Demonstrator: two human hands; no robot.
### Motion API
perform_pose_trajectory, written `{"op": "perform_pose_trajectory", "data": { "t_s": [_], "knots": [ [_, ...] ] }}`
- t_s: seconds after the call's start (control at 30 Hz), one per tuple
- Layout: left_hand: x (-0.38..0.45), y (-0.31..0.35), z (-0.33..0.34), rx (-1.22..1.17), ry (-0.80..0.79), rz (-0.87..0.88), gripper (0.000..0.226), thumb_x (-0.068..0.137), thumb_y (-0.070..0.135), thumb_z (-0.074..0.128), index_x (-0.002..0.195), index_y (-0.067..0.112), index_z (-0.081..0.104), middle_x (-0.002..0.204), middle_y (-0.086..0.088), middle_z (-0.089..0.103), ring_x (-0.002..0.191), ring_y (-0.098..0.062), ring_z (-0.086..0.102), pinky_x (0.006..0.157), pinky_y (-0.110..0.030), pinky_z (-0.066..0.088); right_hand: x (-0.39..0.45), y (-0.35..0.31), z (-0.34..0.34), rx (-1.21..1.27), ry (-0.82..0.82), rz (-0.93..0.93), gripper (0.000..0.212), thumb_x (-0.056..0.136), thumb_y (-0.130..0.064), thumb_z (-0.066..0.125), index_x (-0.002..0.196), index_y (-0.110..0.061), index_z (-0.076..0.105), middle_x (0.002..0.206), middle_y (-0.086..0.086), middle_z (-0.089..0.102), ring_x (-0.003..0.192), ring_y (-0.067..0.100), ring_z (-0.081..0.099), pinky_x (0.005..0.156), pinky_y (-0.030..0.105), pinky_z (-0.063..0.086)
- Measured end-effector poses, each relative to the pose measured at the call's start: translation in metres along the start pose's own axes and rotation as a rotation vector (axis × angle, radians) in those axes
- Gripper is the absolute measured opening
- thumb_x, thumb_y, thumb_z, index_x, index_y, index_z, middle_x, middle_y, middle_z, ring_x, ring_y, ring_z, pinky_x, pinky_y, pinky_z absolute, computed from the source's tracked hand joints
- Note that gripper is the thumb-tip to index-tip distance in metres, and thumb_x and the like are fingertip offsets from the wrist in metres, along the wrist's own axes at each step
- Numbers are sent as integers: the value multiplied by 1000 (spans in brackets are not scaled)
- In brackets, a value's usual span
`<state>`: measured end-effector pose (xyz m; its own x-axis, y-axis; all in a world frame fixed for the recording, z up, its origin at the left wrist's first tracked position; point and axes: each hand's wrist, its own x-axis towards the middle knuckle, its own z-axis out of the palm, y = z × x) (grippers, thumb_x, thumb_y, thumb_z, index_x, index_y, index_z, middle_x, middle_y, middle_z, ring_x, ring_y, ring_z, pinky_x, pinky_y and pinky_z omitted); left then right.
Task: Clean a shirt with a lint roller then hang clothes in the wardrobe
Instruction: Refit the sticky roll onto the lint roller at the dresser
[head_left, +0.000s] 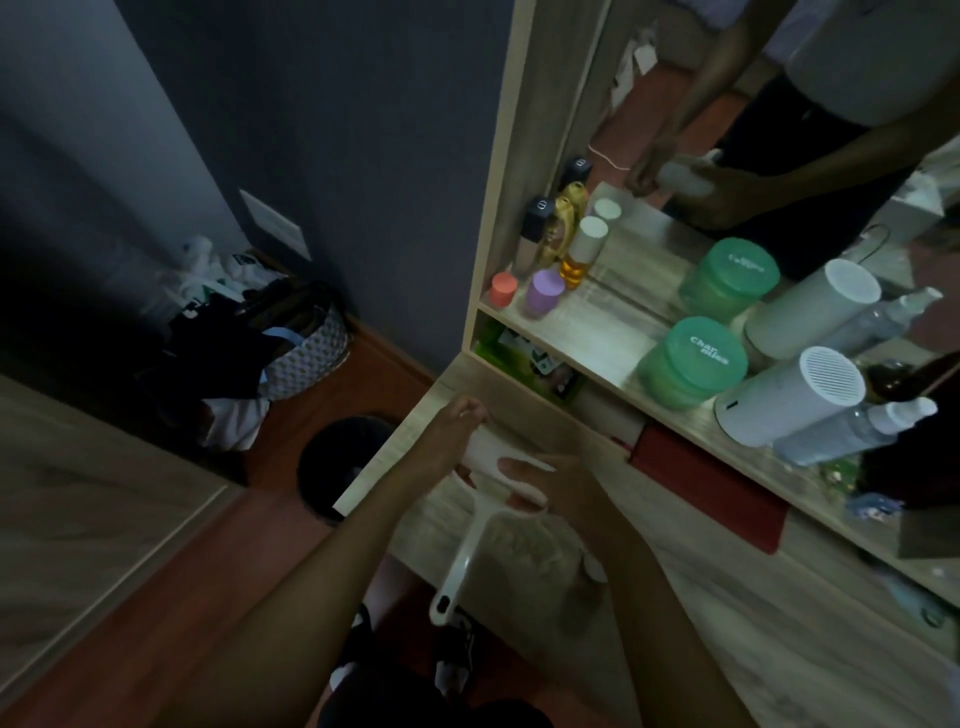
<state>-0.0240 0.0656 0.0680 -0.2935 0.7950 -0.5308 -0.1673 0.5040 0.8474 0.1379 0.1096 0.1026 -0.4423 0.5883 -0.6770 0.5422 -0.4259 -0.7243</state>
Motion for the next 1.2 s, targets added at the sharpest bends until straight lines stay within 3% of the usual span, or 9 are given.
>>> {"op": "perform_pose_trajectory", "data": {
  "t_s": [0.1, 0.23, 0.3, 0.5, 0.6, 0.8, 0.9, 1.07, 1.2],
  "knots": [
    [-1, 3, 0, -59, -12, -12, 15, 101, 18, 40, 91, 19, 52, 81, -8, 50, 59, -21, 53, 32, -24, 45, 0, 4, 3, 92, 64, 38, 40, 78, -41, 75, 102, -9, 72, 92, 12, 74, 86, 29, 71, 88, 45, 56],
    [1, 6, 0, 13, -68, -50, 13, 101, 13, 37, 105, 10, 49, 79, -8, 50, 56, -19, 51, 31, -20, 42, -2, 16, 11, 14, 138, -20, 48, 79, -45, 72, 106, -6, 70, 82, 6, 75, 76, 20, 72, 74, 32, 56],
    [2, 1, -1, -6, -104, -94, 15, 99, 11, 39, 107, 10, 51, 75, -8, 52, 52, -16, 47, 35, -19, 42, -7, 24, 13, 110, 183, -69, 48, 82, -45, 69, 107, -4, 69, 86, 9, 74, 78, 23, 71, 77, 36, 57],
    [14, -43, -10, -62, 43, -226, 22, 100, 21, 40, 99, 10, 59, 64, -6, 46, 50, -16, 42, 43, -22, 42, -16, 7, -18, 267, 253, -162, 33, 88, -38, 64, 97, -7, 67, 66, 9, 68, 53, 20, 62, 47, 25, 46],
    [23, -54, 3, -285, 140, -273, 29, 98, 31, 48, 105, 5, 57, 66, -6, 42, 54, -17, 43, 52, -28, 43, -16, 9, -22, 328, 218, -127, 26, 87, -37, 66, 92, -12, 67, 64, 6, 64, 54, 18, 55, 53, 29, 42],
    [41, -62, 35, -547, 258, -359, 17, 96, 19, 51, 106, 5, 55, 87, -12, 49, 81, -24, 51, 75, -38, 49, -19, 29, -20, 250, 211, -125, 32, 82, -45, 68, 88, -14, 76, 72, 11, 67, 67, 26, 57, 63, 37, 41],
    [45, -60, 39, -364, 188, -246, 22, 97, 30, 50, 103, 9, 53, 83, -8, 50, 74, -20, 51, 68, -34, 46, -21, 31, -20, 146, 202, -109, 36, 85, -42, 68, 93, -8, 74, 75, 17, 69, 66, 28, 59, 59, 34, 45],
    [44, -49, 28, 43, 123, -11, 39, 94, 35, 52, 127, 14, 55, 128, -8, 58, 118, -23, 54, 97, -34, 43, -11, 29, -13, 14, 205, -83, 34, 84, -44, 69, 94, -12, 74, 81, 19, 73, 65, 25, 65, 59, 32, 48],
    [23, -35, 11, -4, 62, 26, 44, 93, 49, 44, 116, 18, 64, 128, -9, 59, 114, -21, 56, 94, -34, 44, 6, 30, 4, -94, 220, -102, 41, 80, -46, 72, 92, -8, 74, 79, 19, 72, 64, 25, 65, 58, 31, 46]
  ]
}}
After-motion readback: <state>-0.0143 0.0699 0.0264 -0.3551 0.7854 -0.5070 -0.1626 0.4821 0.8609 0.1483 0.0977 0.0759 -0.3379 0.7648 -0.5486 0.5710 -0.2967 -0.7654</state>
